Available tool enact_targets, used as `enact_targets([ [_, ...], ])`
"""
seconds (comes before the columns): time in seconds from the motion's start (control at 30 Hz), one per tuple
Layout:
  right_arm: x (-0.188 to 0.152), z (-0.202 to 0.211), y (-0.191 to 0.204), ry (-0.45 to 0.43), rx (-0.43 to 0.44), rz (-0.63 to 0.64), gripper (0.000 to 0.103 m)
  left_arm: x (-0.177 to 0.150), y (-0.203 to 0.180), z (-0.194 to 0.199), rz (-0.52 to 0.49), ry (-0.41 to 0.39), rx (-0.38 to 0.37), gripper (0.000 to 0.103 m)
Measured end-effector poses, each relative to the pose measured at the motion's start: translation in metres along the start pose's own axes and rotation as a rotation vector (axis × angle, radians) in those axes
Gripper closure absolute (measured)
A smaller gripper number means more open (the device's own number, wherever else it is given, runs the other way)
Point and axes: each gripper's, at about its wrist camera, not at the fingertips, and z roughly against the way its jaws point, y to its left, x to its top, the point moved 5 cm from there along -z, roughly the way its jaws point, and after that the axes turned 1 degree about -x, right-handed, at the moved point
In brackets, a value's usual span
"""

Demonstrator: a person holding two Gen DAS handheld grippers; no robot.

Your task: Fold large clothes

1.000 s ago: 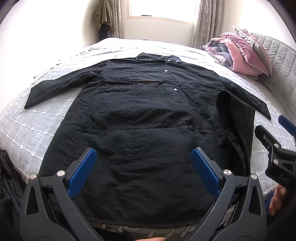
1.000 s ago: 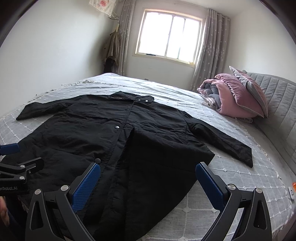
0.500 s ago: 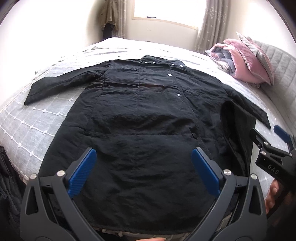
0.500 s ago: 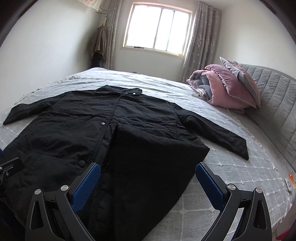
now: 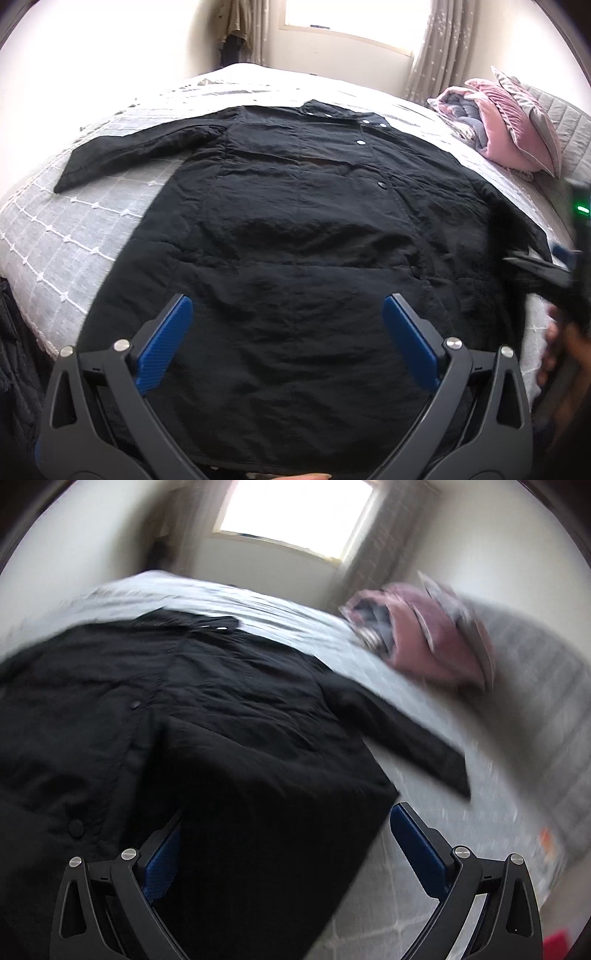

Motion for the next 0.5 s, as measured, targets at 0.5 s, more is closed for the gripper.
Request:
enact_targets([
  [0.5,-0.098,0.064,-0.205,-0.026,-0.012,-0.611,0.0,0.004,0.068,0.019,0.119,0.029,0.011,0.001],
])
